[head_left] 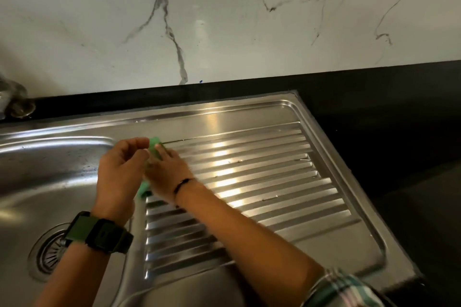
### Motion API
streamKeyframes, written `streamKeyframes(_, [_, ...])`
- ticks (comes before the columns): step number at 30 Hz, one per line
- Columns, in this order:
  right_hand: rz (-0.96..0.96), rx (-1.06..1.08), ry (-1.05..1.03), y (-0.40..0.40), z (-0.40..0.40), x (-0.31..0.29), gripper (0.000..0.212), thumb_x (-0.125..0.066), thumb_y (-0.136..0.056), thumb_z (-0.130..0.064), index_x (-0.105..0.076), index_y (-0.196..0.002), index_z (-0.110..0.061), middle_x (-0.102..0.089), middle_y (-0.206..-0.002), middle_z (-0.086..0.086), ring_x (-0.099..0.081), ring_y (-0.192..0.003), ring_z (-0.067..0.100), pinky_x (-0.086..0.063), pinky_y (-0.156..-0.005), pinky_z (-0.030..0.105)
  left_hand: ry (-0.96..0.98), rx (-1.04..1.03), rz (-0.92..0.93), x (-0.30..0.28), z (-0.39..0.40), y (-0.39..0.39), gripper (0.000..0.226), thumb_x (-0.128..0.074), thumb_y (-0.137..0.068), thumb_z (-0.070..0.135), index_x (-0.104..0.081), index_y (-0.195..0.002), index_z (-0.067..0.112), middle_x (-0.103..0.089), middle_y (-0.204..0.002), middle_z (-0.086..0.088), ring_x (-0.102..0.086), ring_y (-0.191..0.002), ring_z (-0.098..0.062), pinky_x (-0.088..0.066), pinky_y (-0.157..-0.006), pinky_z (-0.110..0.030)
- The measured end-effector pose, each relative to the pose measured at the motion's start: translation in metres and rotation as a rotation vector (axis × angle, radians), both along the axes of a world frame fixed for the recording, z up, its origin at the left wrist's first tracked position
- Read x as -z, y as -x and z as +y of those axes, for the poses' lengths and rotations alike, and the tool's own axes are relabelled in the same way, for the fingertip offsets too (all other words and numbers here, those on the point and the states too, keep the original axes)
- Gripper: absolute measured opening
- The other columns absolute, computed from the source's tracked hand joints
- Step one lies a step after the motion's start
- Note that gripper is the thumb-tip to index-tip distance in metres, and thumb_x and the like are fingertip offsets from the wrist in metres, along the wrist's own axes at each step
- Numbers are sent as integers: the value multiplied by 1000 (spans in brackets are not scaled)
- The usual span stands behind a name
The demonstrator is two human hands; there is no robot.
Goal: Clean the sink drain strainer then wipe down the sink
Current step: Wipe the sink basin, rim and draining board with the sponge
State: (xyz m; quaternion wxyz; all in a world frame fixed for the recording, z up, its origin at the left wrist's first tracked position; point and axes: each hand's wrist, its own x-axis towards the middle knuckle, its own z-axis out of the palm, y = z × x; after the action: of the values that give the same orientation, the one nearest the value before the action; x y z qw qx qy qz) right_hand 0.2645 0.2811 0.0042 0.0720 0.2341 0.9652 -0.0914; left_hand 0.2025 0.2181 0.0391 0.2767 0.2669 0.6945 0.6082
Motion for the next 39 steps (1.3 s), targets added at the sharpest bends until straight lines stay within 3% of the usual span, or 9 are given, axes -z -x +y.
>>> streamKeyframes(4, [-66,-8,-146,-66,61,-1,53,-40,-96,-26,-22,-145,-34,-20,-156,10,-19,-142,33,-20,-116,43,-7,-12,-11,-3,-2,2,22,-52,-86,6,-63,-98,21,-63,-88,7,-58,-80,-2,-44,-65,-10])
streamKeyframes(12, [-232,638,-169,-244,150,-18,69,-43,-89,-7,-16,-146,-35,-20,-156,11,-23,-142,31,-22,-115,42,-8,43,-52,-11,-11,-16,22,-52,-87,8,-62,-89,27,-63,-92,8,-58,-85,-2,-41,-70,-13])
streamKeyframes(19, [-115,1004,-87,-192,89,-12,55,-42,-93,-18,-25,-145,-23,-26,-147,28,-23,-137,46,-28,-112,52,-6,9,-48,-12,-31,-9,21,-53,-85,11,-64,-90,29,-64,-93,9,-59,-87,-3,-40,-70,-14])
streamKeyframes(23, [-26,864,-36,-103,27,-17,42,-39,-95,-18,-38,-137,-17,-39,-140,26,-34,-131,44,-34,-108,49,-6,2,-68,-13,-40,-7,20,-52,-85,9,-64,-96,21,-64,-91,8,-58,-84,-2,-44,-66,-13])
streamKeyframes(28, [51,361,34,4,-78,-5,45,-35,-96,-21,-31,-141,-16,-24,-150,23,-17,-140,43,-23,-114,51,-20,-31,-56,-20,-52,1,20,-51,-85,6,-64,-94,18,-64,-92,3,-58,-83,-6,-45,-64,-12])
streamKeyframes(30, [31,221,17,14,-89,0,44,-31,-98,-25,-35,-140,-16,-25,-152,19,-15,-142,39,-21,-115,48,-15,-29,-34,-22,-59,6,21,-50,-85,7,-64,-98,16,-64,-94,2,-58,-87,-8,-43,-70,-16])
streamKeyframes(33, [-14,48,-101,-7,-64,5,42,-35,-97,-31,-40,-138,-27,-22,-155,12,-13,-144,35,-16,-117,44,-28,-26,3,-24,-64,10,22,-50,-85,5,-64,-100,13,-62,-88,6,-56,-80,-3,-45,-63,-12])
streamKeyframes(36, [-43,74,-179,-43,-9,2,47,-36,-97,-26,-30,-143,-27,-25,-154,12,-19,-142,34,-20,-117,42,-24,-7,11,-25,-68,8,19,-52,-86,5,-63,-96,16,-61,-85,7,-56,-76,0,-43,-56,-2])
streamKeyframes(39, [-79,356,-174,-94,61,-11,46,-34,-97,-19,-32,-142,-26,-33,-148,14,-29,-138,33,-30,-113,42,29,32,16,-21,-74,5,20,-52,-88,10,-62,-96,25,-62,-91,12,-58,-84,2,-43,-62,-7])
